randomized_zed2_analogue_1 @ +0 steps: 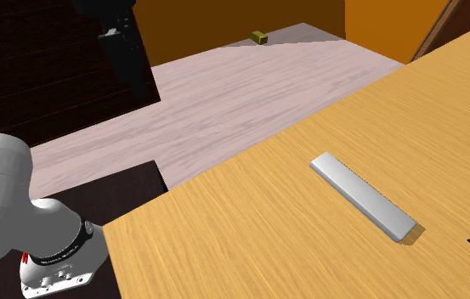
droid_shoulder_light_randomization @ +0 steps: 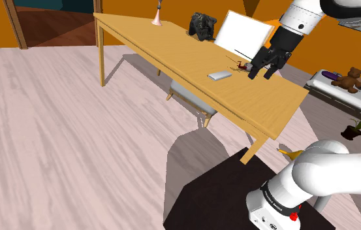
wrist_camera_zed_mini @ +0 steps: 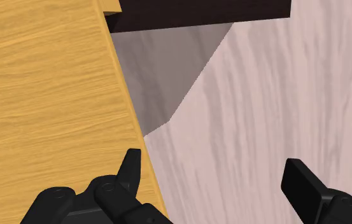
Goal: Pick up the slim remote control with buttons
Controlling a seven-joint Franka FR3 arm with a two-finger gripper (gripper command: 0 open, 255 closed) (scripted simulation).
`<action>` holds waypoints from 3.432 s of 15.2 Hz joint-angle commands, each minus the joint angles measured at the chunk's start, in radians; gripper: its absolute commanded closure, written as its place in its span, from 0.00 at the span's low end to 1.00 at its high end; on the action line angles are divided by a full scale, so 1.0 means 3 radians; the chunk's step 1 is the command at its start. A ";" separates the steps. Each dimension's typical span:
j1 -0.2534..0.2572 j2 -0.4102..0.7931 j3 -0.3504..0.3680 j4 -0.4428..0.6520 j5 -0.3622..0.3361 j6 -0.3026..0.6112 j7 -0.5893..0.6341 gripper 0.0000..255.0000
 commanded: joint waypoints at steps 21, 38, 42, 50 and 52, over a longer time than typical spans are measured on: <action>-0.0635 0.2411 -0.0023 0.1388 -0.0142 0.0881 0.1395 0.00; -0.1030 0.4223 -0.0409 0.3267 -0.0049 0.0686 0.2240 0.00; -0.1028 0.4231 -0.0408 0.3100 -0.0048 0.0861 0.2241 0.00; -0.1025 0.4245 -0.0406 0.2962 -0.0047 0.1013 0.2242 1.00; -0.1026 0.4245 -0.0406 0.2960 -0.0046 0.1014 0.2241 1.00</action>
